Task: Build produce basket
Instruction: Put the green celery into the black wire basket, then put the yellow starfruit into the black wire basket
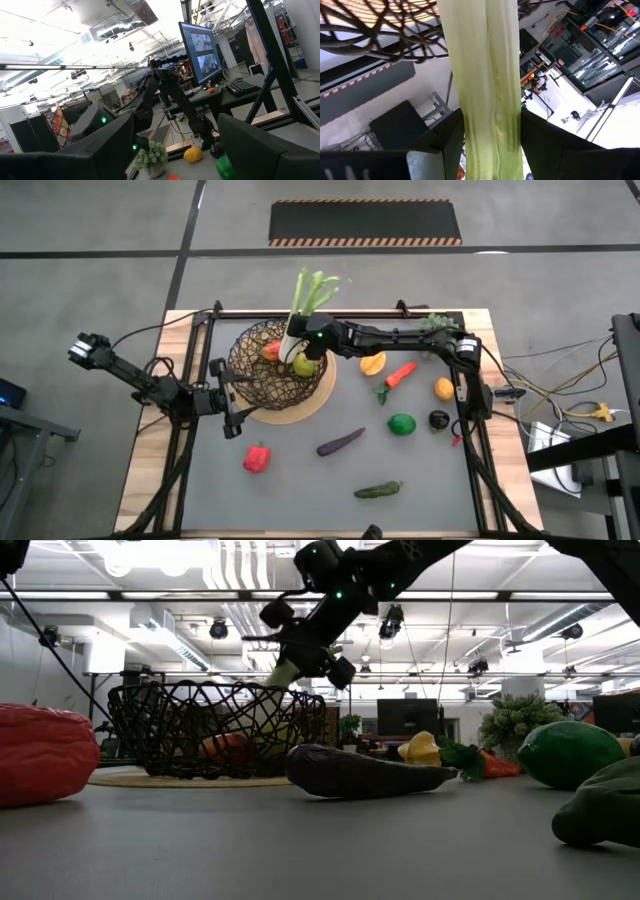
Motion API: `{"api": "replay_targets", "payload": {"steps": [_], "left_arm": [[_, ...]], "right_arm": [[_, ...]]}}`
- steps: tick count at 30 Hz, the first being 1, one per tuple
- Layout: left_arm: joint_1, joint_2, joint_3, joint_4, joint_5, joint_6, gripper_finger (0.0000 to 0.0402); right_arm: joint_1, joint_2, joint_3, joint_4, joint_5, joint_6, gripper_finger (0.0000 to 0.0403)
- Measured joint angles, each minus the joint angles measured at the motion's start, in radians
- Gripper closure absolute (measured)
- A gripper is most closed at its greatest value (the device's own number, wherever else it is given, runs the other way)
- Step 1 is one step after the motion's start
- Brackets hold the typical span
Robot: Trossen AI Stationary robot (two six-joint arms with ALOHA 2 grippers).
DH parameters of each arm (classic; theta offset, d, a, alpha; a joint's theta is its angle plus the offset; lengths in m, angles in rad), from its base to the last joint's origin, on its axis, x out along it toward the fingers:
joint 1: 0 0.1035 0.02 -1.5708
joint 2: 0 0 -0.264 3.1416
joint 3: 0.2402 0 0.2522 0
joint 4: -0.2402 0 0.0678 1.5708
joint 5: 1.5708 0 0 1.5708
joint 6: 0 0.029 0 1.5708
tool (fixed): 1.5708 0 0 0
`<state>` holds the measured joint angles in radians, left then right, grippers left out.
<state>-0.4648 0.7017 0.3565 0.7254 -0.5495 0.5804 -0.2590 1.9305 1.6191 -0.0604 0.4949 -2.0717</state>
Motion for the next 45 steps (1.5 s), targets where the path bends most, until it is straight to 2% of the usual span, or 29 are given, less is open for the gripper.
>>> {"api": "replay_targets", "payload": {"steps": [4,7,9,17,22,33,41,45], "left_arm": [[0.0,0.0,0.0,0.0,0.0,0.0,0.013],[0.0,0.0,0.0,0.0,0.0,0.0,0.013],[0.0,0.0,0.0,0.0,0.0,0.0,0.013],[0.0,-0.002,0.002,0.0,0.0,0.0,0.013],[-0.001,-0.001,0.002,0.0,0.0,0.0,0.013],[-0.001,-0.002,0.002,0.0,0.0,0.0,0.013],[-0.001,-0.002,0.002,0.0,0.0,0.0,0.013],[-0.001,0.001,0.002,-0.001,0.0,-0.001,0.013]], "right_arm": [[0.004,-0.017,0.041,-0.077,-0.004,0.058,0.0236],[0.004,-0.02,0.084,-0.191,0.005,0.158,0.0237],[0.004,-0.02,0.1,-0.207,0.006,0.219,0.0241],[0.008,-0.017,0.111,-0.202,0.004,0.214,0.025],[0.008,-0.009,0.111,-0.204,0.052,0.216,0.0223],[0.031,-0.006,0.111,-0.198,0.085,0.221,0.0157],[0.087,-0.042,0.111,-0.192,0.165,0.234,0.016],[0.124,-0.082,0.111,-0.196,0.248,0.407,0.016]]}}
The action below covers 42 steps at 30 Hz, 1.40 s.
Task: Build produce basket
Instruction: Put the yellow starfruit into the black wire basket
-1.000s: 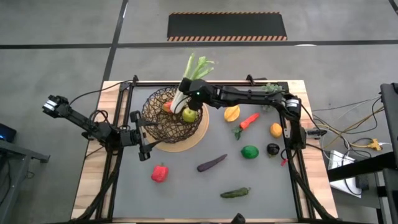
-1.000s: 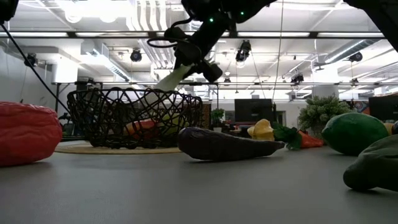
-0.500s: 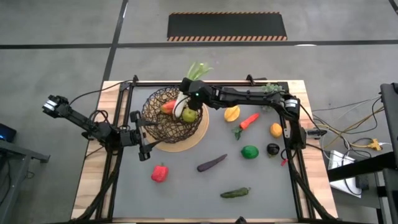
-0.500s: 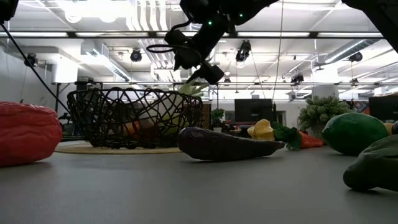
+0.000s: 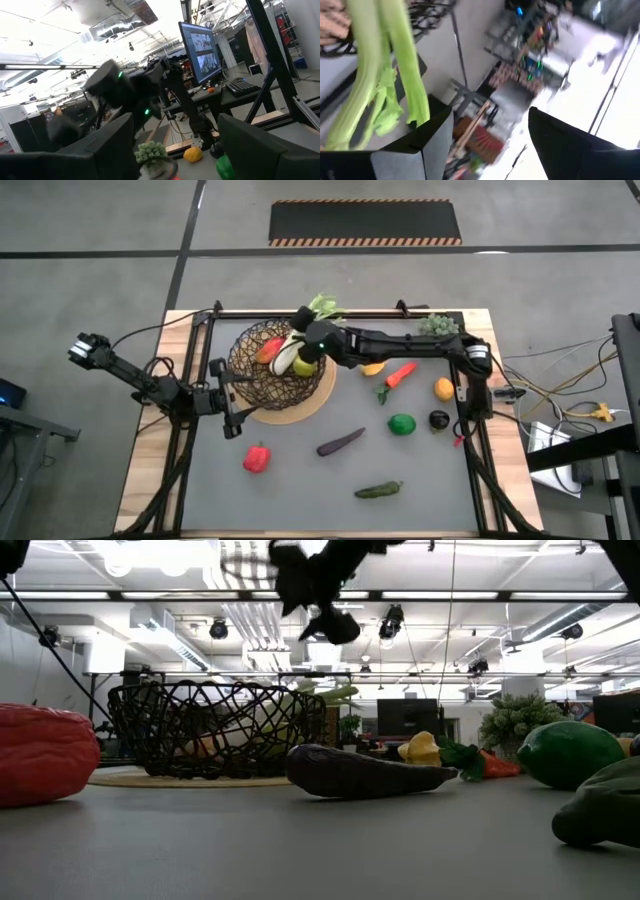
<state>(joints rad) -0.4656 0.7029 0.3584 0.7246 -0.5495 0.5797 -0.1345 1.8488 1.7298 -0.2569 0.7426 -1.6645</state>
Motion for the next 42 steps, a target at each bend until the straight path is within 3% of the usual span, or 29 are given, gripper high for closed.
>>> {"api": "replay_targets", "payload": {"steps": [5,8,11,15,18,21,26,33,37,42], "left_arm": [[0.0,0.0,0.0,0.0,0.0,-0.011,0.013],[0.0,0.004,0.006,0.002,0.002,-0.034,0.013],[0.0,0.011,0.01,0.002,0.006,-0.051,0.013],[0.0,0.028,0.015,0.02,0.006,-0.052,0.013],[0.0,0.049,0.015,0.063,0.006,-0.054,0.013],[0.0,0.079,0.015,0.121,0.006,-0.068,0.013],[0.0,0.134,0.018,0.167,0.009,-0.144,0.013],[0.0,0.254,0.02,0.298,0.02,-0.241,0.013],[0.0,0.328,0.035,0.347,0.021,-0.3,0.013],[0.0,0.424,0.085,0.35,0.021,-0.395,0.013]], "right_arm": [[0.052,-0.068,0.0,-0.074,0.141,0.356,0.0166],[0.082,-0.125,0.0,-0.253,0.121,0.687,0.0173],[0.101,-0.182,0.0,-0.442,0.0,1.073,0.0178],[0.104,-0.239,-0.002,-0.625,-0.252,1.586,0.0182],[0.121,-0.273,-0.042,-0.695,-0.428,1.817,0.0182],[0.186,-0.296,-0.136,-0.667,-0.475,1.871,0.0182],[0.298,-0.335,-0.329,-0.457,-0.484,1.863,0.0182],[0.411,-0.383,-0.631,0.076,-0.494,1.636,0.0182],[0.423,-0.424,-0.813,0.399,-0.511,1.498,0.0182],[0.404,-0.492,-1.02,0.645,-0.56,1.437,0.0182]]}}
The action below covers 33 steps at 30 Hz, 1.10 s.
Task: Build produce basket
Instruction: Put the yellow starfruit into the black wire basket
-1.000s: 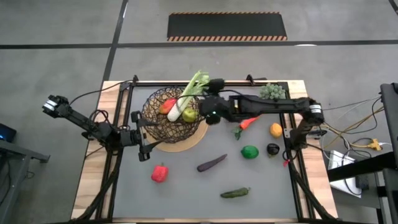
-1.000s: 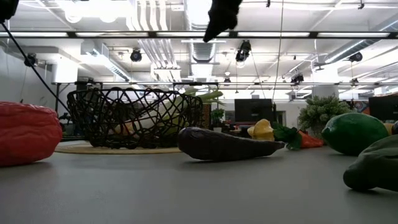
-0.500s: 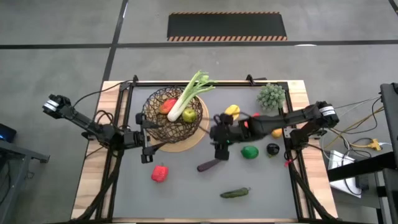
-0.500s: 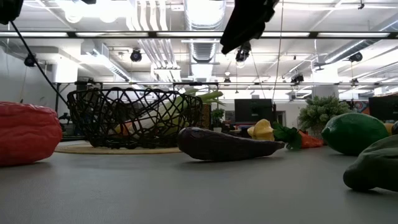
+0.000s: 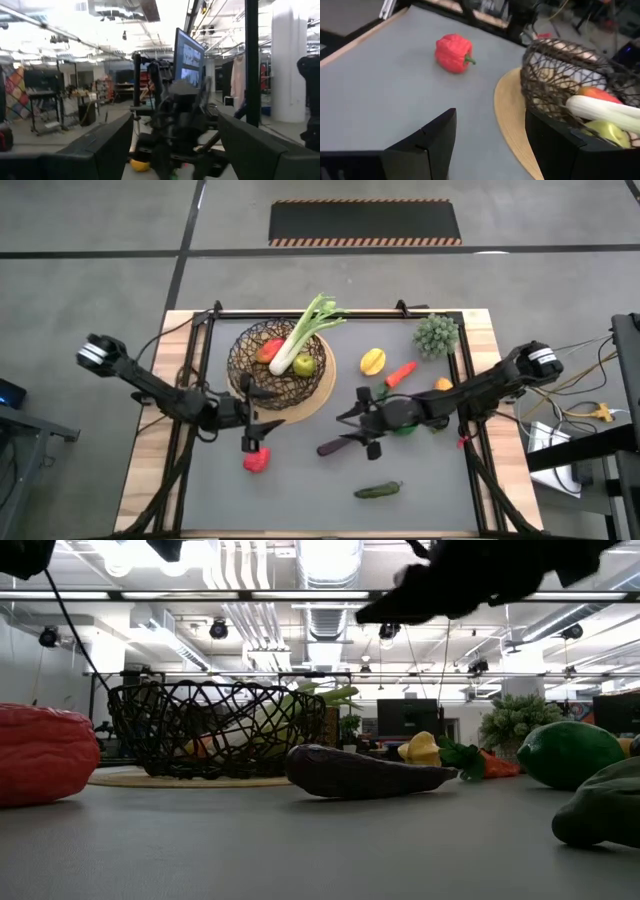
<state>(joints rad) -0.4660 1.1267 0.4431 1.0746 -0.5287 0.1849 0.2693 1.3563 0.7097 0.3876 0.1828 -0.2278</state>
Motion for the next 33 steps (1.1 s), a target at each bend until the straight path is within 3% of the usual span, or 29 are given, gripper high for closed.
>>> {"api": "replay_targets", "payload": {"steps": [10,19,25,28,33], "left_arm": [[0.003,0.194,0.213,-0.062,-0.05,-0.032,0.013],[0.109,0.306,0.5,-0.54,-0.08,-0.287,0.013],[0.205,0.406,0.692,-0.918,-0.08,-0.463,0.013],[0.233,0.46,0.767,-1.008,-0.074,-0.492,0.013],[0.282,0.55,0.842,-1.014,-0.019,-0.467,0.013]], "right_arm": [[-0.021,-0.244,-0.259,0.201,0.0,-0.022,0.0182],[-0.021,-0.487,-0.387,0.23,-0.005,-0.055,0.0182],[-0.021,-0.558,-0.499,0.382,-0.008,-0.098,0.0182],[-0.021,-0.581,-0.535,0.443,0.019,-0.097,0.0182],[-0.021,-0.598,-0.545,0.43,0.045,-0.087,0.0182]]}}
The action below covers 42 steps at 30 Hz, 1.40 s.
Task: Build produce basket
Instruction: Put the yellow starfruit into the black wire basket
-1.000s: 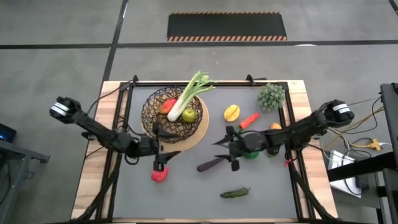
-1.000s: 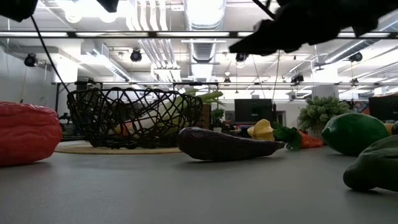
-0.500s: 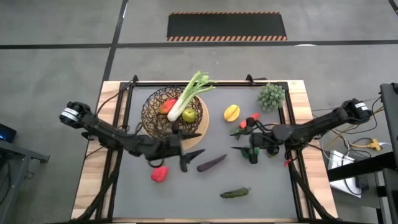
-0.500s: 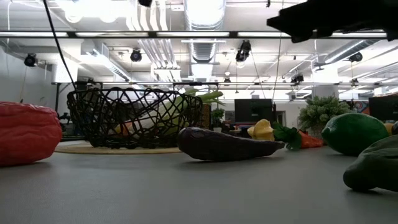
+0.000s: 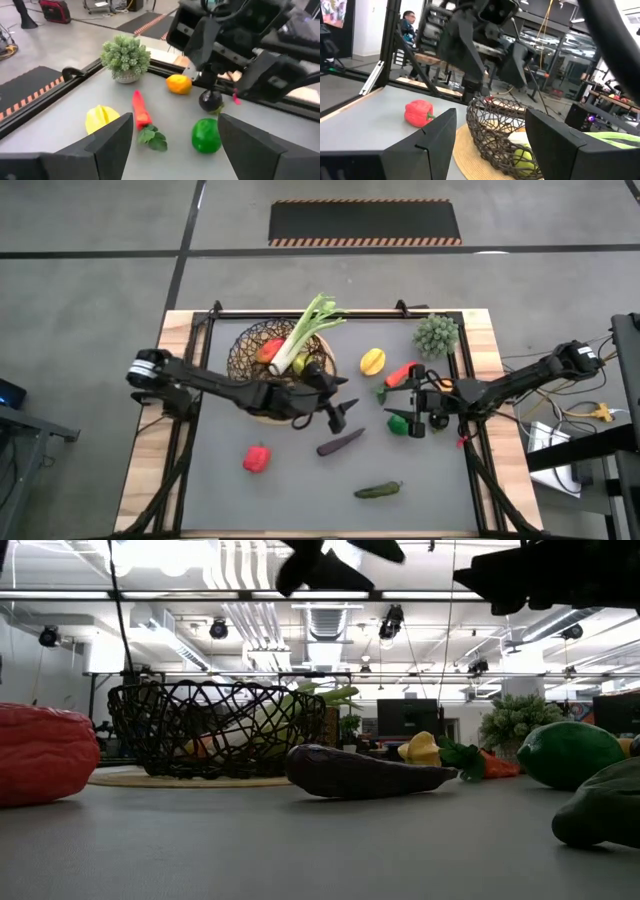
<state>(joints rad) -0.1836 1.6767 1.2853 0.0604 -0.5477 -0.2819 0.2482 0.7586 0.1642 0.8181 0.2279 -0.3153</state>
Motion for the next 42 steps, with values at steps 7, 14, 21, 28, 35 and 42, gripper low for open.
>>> {"api": "replay_targets", "payload": {"steps": [7,14,21,28,35,42], "left_arm": [[0.078,0.113,0.03,0.021,0.023,0.055,0.013],[0.133,0.243,0.031,0.215,0.022,0.14,0.013],[0.172,0.324,0.031,0.338,0.021,0.166,0.013],[0.194,0.388,0.046,0.464,0.023,0.16,0.013],[0.216,0.463,0.141,0.429,0.059,0.2,0.013],[0.255,0.475,0.208,0.254,0.059,0.211,0.013]], "right_arm": [[0.003,-0.04,0.003,0.003,-0.054,-0.018,0.0182],[0.003,-0.119,-0.001,-0.006,-0.151,-0.028,0.0182],[0.003,-0.16,-0.004,-0.051,-0.15,-0.063,0.0182],[0.002,-0.171,-0.005,-0.051,-0.15,-0.082,0.0182],[0.002,-0.178,-0.005,-0.051,-0.149,-0.09,0.0182],[0.002,-0.183,-0.005,-0.051,-0.149,-0.089,0.0182]]}}
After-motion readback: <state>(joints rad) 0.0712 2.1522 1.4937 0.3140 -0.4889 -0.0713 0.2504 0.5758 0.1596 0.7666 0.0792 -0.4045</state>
